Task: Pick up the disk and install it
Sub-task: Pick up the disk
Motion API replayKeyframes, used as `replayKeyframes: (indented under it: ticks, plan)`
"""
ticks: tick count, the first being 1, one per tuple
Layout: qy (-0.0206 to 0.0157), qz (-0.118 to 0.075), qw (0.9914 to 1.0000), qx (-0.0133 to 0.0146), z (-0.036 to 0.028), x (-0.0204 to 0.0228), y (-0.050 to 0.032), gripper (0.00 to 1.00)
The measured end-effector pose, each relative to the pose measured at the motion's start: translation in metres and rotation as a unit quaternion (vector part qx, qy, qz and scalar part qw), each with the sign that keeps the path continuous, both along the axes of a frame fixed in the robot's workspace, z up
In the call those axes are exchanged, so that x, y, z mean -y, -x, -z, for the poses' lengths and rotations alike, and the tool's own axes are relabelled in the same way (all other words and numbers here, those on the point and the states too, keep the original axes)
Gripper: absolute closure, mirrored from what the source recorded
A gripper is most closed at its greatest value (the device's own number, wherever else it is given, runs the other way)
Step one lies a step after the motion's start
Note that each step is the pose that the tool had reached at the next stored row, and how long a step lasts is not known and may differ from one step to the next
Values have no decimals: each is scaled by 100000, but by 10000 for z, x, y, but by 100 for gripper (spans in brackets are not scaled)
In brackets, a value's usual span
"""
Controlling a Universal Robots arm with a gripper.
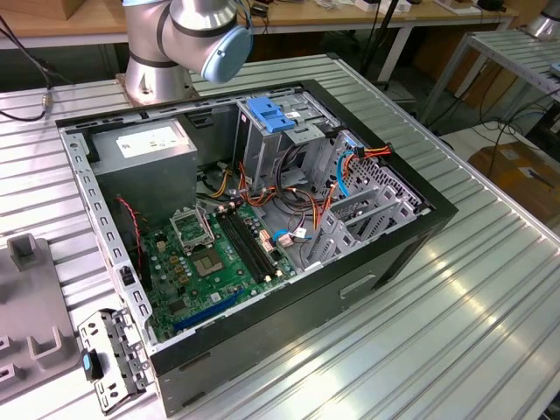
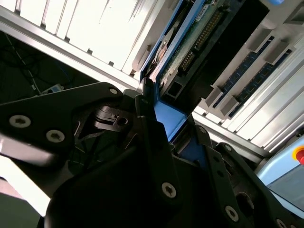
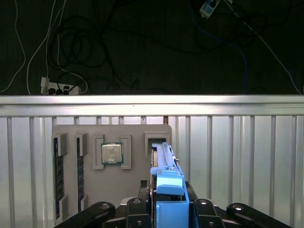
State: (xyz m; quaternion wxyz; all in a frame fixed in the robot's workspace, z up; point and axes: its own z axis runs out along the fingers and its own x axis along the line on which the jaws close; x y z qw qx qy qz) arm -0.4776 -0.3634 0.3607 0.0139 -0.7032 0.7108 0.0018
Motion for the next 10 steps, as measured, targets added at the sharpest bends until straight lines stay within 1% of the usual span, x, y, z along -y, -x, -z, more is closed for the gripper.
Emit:
replayKeyframes:
  ticks: [10]
  plan:
    - [-6, -2, 100000, -1, -76, 0, 0, 63]
